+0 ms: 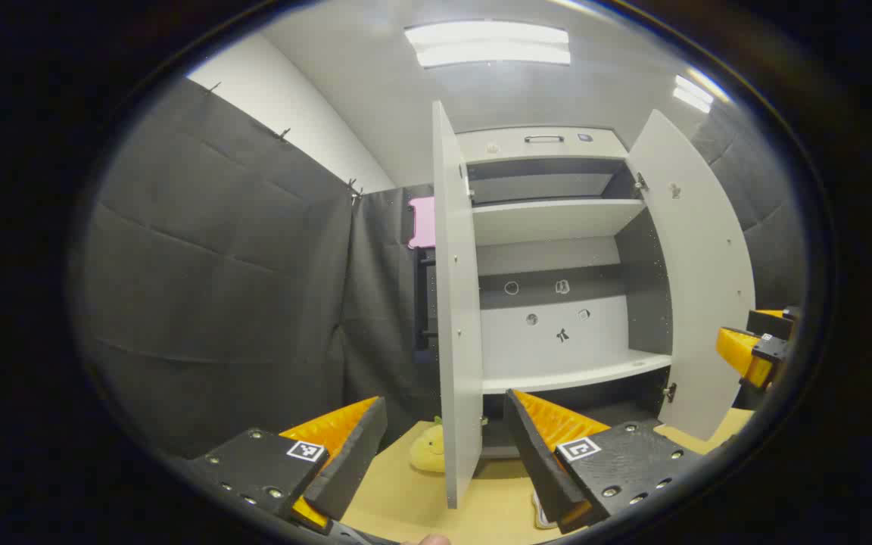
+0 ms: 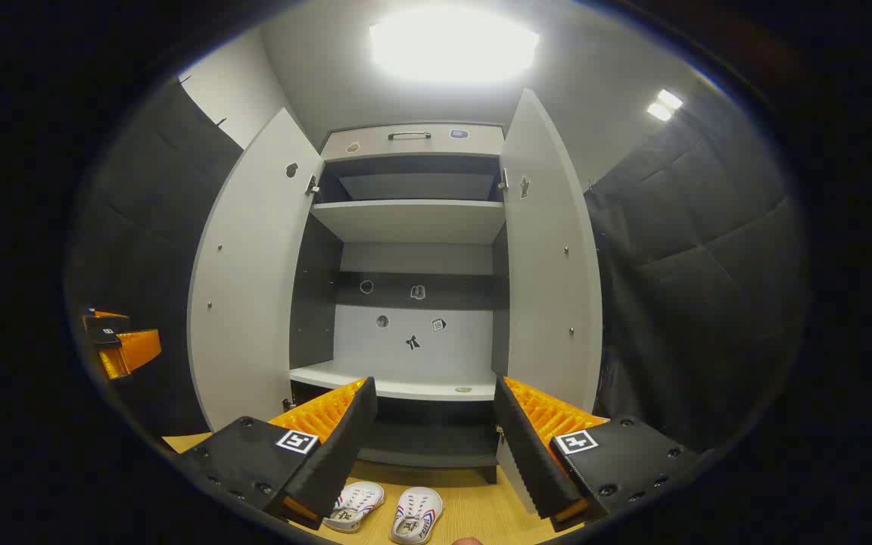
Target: Grab one shoe with the right hand and put it into the shoe cabinet, grab the other shoe with the left hand and put it into the shoe cabinet; then close the right door with the right hand and the left door with the left hand.
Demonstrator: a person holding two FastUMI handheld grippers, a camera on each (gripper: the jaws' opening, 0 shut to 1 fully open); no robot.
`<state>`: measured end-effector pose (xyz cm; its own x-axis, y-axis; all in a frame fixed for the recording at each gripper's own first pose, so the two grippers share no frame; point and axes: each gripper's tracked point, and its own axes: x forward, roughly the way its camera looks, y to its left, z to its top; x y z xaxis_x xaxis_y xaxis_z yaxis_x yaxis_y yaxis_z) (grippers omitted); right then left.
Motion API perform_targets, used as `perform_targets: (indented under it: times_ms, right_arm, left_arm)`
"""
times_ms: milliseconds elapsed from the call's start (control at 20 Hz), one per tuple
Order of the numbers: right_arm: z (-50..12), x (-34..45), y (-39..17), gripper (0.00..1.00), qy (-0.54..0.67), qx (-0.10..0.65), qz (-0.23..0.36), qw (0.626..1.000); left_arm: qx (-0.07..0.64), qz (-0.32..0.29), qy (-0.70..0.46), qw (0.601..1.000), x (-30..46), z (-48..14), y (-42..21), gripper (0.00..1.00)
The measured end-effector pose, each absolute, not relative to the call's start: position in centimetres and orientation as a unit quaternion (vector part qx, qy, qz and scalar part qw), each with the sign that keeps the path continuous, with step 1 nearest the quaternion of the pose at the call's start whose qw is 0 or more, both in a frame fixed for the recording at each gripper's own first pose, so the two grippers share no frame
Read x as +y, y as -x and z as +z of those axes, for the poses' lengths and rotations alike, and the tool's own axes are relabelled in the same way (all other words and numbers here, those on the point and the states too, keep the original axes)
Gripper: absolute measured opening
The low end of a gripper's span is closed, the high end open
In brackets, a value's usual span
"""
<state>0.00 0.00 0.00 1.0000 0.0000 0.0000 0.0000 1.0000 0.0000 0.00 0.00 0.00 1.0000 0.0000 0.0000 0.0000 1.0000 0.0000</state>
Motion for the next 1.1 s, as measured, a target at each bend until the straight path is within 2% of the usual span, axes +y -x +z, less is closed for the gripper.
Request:
perform_targets:
  times_ms: [50, 100, 150, 700, 750, 900, 950, 1000, 1100]
  right_arm:
    - [0.2, -0.1, 0.1, 0.97, 0.001, -0.002, -0.002, 1.000]
    - [0.3, -0.2, 0.2, 0.97, 0.003, -0.003, -0.004, 1.000]
    - [0.4, -0.3, 0.4, 0.97, 0.004, -0.005, -0.007, 1.000]
    - [0.5, -0.6, 1.5, 0.97, 0.004, 0.005, -0.024, 1.000]
    - [0.3, -0.3, 1.4, 0.97, 0.006, 0.007, -0.021, 1.000]
    - [-0.5, 1.0, 1.0, 0.96, 0.017, 0.020, -0.009, 1.000]
    - [-1.0, 1.3, 0.8, 0.97, 0.022, 0.024, -0.007, 0.999]
    - [-1.4, 1.7, 0.4, 0.96, 0.026, 0.028, -0.005, 0.999]
    - [-2.9, 2.4, -0.6, 0.97, 0.034, 0.045, 0.000, 0.998]
  left_arm:
    - [0.000, -0.001, 0.002, 1.000, 0.0, 0.0, 0.0, 0.95]
    - [0.001, -0.003, 0.003, 1.000, -0.1, -0.1, 0.0, 0.99]
    - [0.001, -0.005, 0.004, 1.000, -0.2, -0.2, 0.0, 0.94]
    - [0.001, -0.026, 0.003, 1.000, -0.5, -0.6, -0.3, 0.94]
    - [0.001, -0.027, 0.004, 1.000, -0.5, -0.7, -0.4, 1.00]
    - [-0.002, -0.030, 0.008, 1.000, -0.5, -0.8, -0.5, 0.99]
    - [-0.002, -0.031, 0.010, 0.999, -0.1, -1.0, -0.5, 0.94]
    - [-0.003, -0.034, 0.012, 0.999, 0.2, -1.1, -0.4, 1.00]
    - [-0.005, -0.034, 0.012, 0.999, 0.7, -1.4, -0.4, 1.00]
